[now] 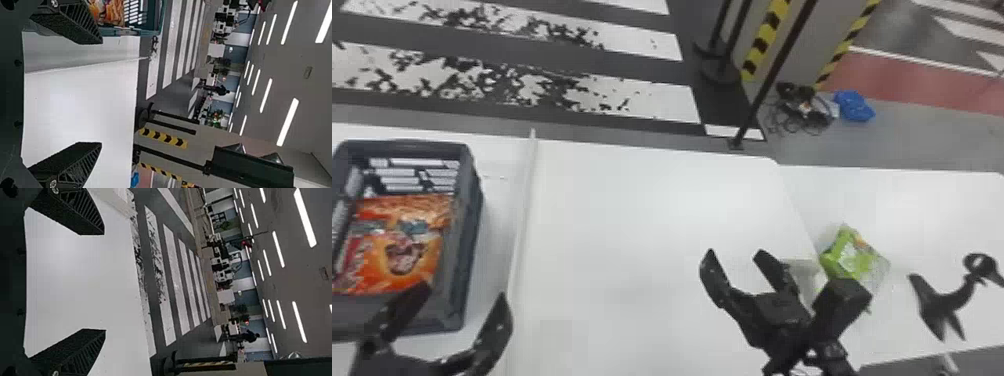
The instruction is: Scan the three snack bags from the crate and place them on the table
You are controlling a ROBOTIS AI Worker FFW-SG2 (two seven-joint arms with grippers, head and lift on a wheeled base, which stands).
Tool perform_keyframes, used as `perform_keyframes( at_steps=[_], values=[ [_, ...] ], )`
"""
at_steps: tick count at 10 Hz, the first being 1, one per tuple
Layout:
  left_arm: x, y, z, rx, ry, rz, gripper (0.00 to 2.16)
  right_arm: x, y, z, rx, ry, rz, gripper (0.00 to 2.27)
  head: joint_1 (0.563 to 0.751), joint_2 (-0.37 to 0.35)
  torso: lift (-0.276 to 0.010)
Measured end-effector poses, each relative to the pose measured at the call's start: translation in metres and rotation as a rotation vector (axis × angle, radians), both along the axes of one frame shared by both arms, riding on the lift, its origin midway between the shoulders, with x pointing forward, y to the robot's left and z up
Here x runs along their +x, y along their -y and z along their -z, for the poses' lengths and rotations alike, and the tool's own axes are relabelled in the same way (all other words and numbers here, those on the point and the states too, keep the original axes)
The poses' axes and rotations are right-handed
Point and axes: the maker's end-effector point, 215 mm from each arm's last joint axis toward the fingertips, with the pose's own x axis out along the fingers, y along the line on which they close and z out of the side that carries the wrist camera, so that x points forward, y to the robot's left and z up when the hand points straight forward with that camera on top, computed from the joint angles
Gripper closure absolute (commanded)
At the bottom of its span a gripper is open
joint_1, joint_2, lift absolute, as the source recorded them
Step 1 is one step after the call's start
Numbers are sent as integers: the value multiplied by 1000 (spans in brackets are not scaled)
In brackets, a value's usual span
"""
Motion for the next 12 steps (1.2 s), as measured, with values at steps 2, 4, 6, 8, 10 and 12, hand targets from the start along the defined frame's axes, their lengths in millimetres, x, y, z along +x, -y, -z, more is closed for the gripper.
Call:
perform_keyframes(
  at_steps=[2,4,6,8,10,12],
  values=[
    [-1,0,0,-6,-3,-3,70,-14,-39,-2,-34,68,-19,46,695,-123,-37],
    [-3,-10,-2,1,-2,-20,70,-28,-47,-7,-43,133,-10,83,695,-88,-37],
    [-5,-36,-6,21,-13,-58,70,-39,-33,-14,-63,181,12,90,695,-67,-37],
    [-1,-66,-13,44,-32,-103,73,-38,-16,-20,-84,209,45,87,695,-45,-37],
    [15,-82,-20,75,-71,-117,73,-37,-8,-23,-92,229,64,93,695,-27,-37],
    [42,-101,-19,83,-135,-138,76,-38,-2,-24,-100,239,74,97,695,-8,-37]
  ],
)
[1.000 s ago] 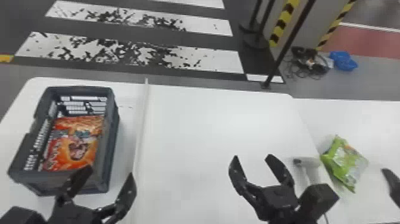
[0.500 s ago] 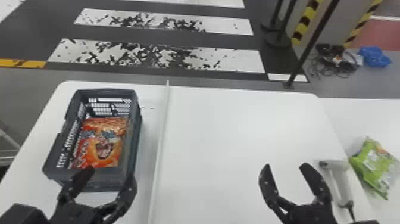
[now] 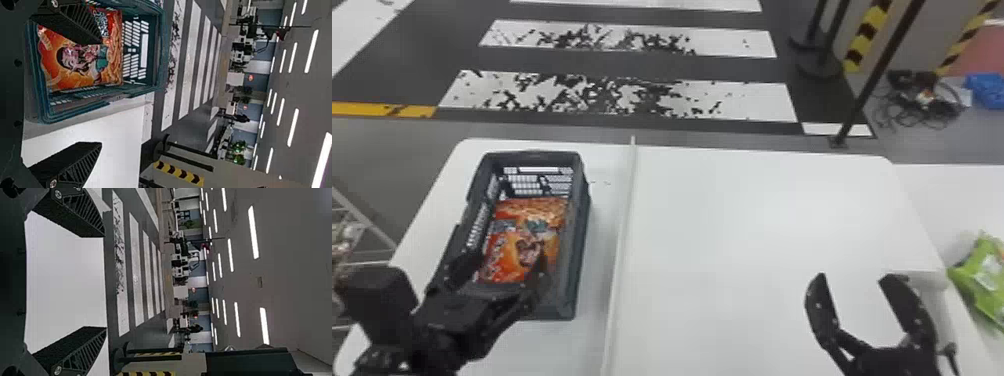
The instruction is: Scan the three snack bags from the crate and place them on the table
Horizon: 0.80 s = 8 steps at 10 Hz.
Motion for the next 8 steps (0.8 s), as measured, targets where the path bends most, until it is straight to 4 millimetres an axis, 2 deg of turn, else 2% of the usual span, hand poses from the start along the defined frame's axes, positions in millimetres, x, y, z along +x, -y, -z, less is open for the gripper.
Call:
perform_keyframes(
  at_steps=[2,4,5,8],
  values=[
    [29,-17,7,16,-59,-49,76,-1,3,0,-5,6,5,97,695,19,-37],
    [48,-36,16,36,-122,-98,76,10,-3,0,-10,19,-19,97,695,48,-37],
    [56,-40,23,35,-150,-108,80,14,-7,3,-12,19,-32,97,695,68,-37],
    [76,-40,54,25,-272,-113,83,19,-5,13,-15,10,-42,97,695,65,-37]
  ],
)
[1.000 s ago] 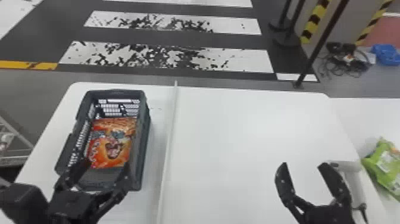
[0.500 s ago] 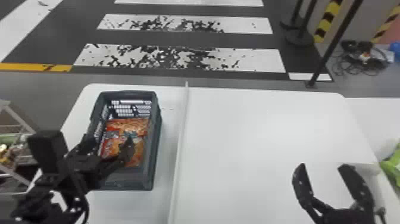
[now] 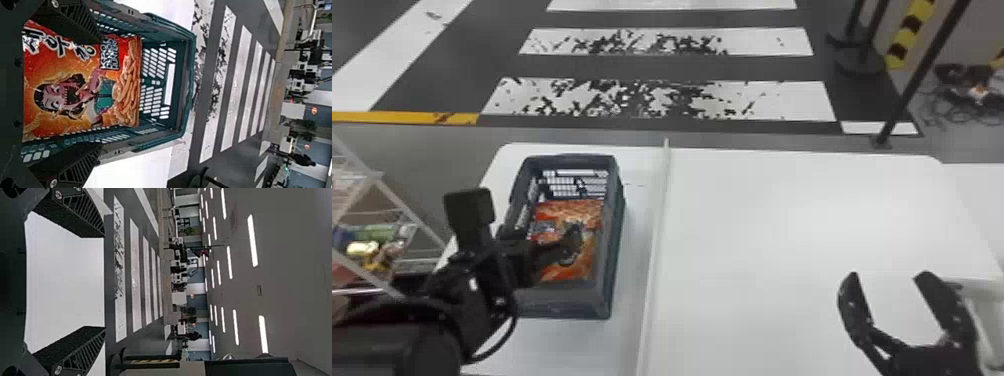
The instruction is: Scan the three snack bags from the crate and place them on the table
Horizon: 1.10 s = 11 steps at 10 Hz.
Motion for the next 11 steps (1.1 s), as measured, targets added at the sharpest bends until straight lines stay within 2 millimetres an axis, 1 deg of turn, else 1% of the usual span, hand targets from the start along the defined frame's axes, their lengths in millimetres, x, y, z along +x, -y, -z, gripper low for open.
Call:
perform_keyframes(
  at_steps=[2,5,7,8,9,10,11],
  values=[
    [12,2,12,-7,-45,3,83,1,0,5,-1,-6,0,97,695,60,-37],
    [23,3,33,2,-140,6,87,0,3,5,-2,1,1,97,695,54,-37],
    [21,3,43,0,-211,14,87,-2,6,2,2,13,4,97,695,51,-37],
    [17,4,50,-3,-253,20,90,-4,7,-1,4,22,6,97,695,47,-37],
    [13,4,57,-9,-292,27,137,-5,8,-3,7,30,7,97,695,46,-37],
    [8,5,64,-19,-323,34,481,-7,9,-4,9,32,9,97,695,43,-37],
    [4,6,72,-31,-356,38,1501,-9,9,-4,12,36,11,97,695,42,-37]
  ],
)
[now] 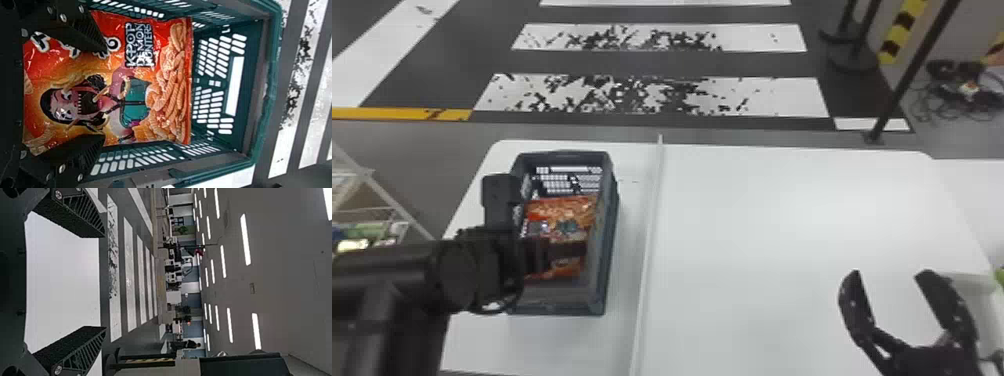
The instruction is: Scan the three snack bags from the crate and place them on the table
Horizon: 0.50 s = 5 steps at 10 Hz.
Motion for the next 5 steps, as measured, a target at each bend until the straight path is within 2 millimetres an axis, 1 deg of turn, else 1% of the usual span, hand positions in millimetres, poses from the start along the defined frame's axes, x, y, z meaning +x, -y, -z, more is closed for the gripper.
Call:
perform_keyframes(
  at_steps=[1,2,3,5],
  values=[
    [-4,-2,7,-4,-22,-5,2030,-3,1,-3,2,11,2,97,695,42,-37],
    [-8,-3,9,-7,-38,-10,2135,-5,2,-5,6,20,5,97,695,45,-37],
    [-12,-5,5,-4,-40,-11,2135,-7,3,-8,12,28,9,97,695,45,-37],
    [-15,-10,-10,18,-2,-17,2135,-11,5,-16,18,54,16,97,695,51,-37]
  ],
)
